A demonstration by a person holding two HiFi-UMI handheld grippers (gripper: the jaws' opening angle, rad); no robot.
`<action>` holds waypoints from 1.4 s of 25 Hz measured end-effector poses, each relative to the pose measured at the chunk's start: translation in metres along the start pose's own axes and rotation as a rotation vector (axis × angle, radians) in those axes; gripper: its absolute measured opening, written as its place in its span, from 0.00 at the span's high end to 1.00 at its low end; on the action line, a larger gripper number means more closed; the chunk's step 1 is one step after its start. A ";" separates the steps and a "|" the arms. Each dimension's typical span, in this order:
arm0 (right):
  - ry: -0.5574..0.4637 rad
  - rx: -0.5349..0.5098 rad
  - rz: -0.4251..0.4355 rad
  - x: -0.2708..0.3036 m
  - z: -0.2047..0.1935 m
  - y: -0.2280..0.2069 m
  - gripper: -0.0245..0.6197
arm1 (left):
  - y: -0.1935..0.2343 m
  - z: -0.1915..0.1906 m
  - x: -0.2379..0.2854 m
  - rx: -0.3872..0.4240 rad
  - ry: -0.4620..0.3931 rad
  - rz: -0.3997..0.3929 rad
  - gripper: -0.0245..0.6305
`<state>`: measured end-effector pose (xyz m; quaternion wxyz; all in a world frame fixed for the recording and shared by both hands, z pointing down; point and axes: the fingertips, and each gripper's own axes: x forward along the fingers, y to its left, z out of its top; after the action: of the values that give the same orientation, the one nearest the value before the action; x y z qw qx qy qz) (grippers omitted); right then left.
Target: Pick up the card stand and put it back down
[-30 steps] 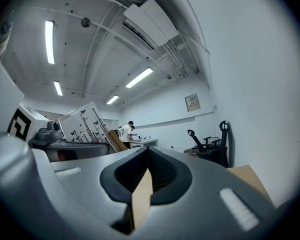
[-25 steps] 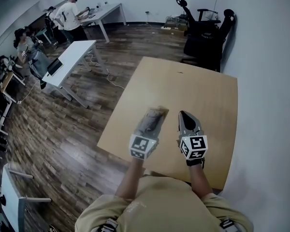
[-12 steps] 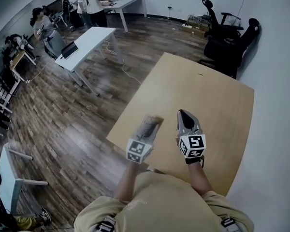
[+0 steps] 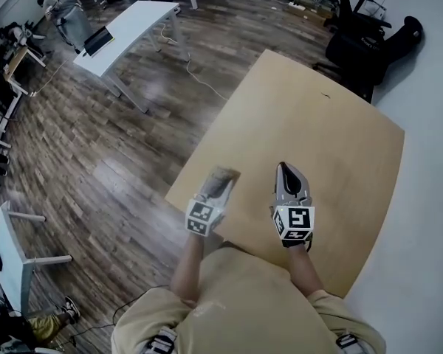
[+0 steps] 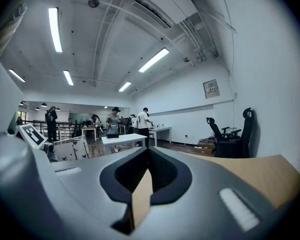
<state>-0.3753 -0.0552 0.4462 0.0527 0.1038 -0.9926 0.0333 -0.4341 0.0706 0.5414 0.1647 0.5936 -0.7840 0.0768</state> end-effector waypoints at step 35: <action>0.247 0.146 0.009 0.145 -0.198 0.006 0.95 | 0.165 -0.122 0.246 0.452 0.198 -0.713 0.89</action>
<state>-0.4989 -0.0632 0.6585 0.1666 0.0980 -0.9740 0.1181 -0.6308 -0.0672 0.7537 0.1213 0.8381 -0.4737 0.2417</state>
